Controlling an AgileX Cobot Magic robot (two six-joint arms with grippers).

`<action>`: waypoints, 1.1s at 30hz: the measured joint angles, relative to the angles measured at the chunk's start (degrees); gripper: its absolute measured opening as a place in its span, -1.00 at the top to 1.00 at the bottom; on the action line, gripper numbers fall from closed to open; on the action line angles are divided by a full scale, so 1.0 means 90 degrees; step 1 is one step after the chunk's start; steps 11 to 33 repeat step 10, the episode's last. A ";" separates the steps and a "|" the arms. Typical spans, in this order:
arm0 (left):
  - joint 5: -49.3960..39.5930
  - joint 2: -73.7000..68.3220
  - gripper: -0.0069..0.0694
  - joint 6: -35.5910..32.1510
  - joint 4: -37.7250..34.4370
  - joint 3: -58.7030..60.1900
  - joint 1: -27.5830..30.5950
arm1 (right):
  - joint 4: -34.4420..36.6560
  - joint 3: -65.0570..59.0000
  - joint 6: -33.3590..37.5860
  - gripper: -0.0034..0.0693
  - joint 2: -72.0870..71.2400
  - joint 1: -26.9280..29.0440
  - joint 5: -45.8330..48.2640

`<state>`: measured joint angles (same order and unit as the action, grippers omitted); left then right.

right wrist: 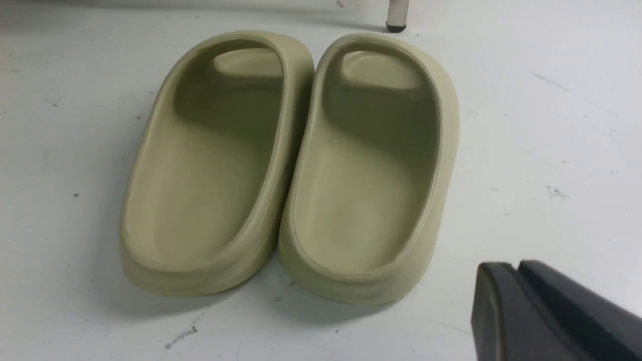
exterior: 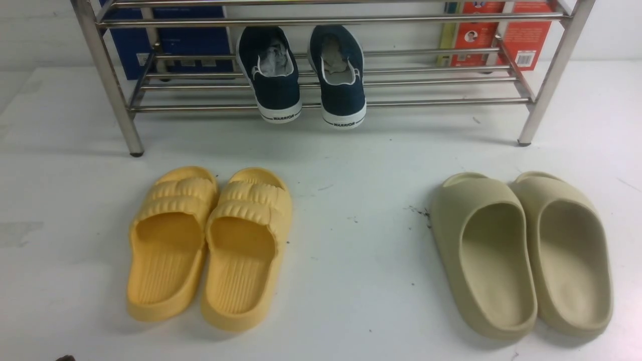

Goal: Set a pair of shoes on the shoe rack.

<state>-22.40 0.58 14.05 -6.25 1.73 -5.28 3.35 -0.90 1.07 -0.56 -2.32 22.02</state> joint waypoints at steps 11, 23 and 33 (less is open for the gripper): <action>0.0000 0.0000 0.85 0.0000 0.0000 0.0000 0.0000 | 0.0000 0.0000 0.0000 0.66 0.0000 0.0000 0.0000; 0.0000 0.0000 0.85 0.0000 0.0000 0.0000 0.0000 | 0.0000 0.0000 0.0000 0.66 0.0000 0.0000 0.0000; 0.0000 0.0000 0.85 0.0000 0.0000 0.0000 0.0000 | 0.0000 0.0000 0.0000 0.66 0.0000 0.0000 0.0000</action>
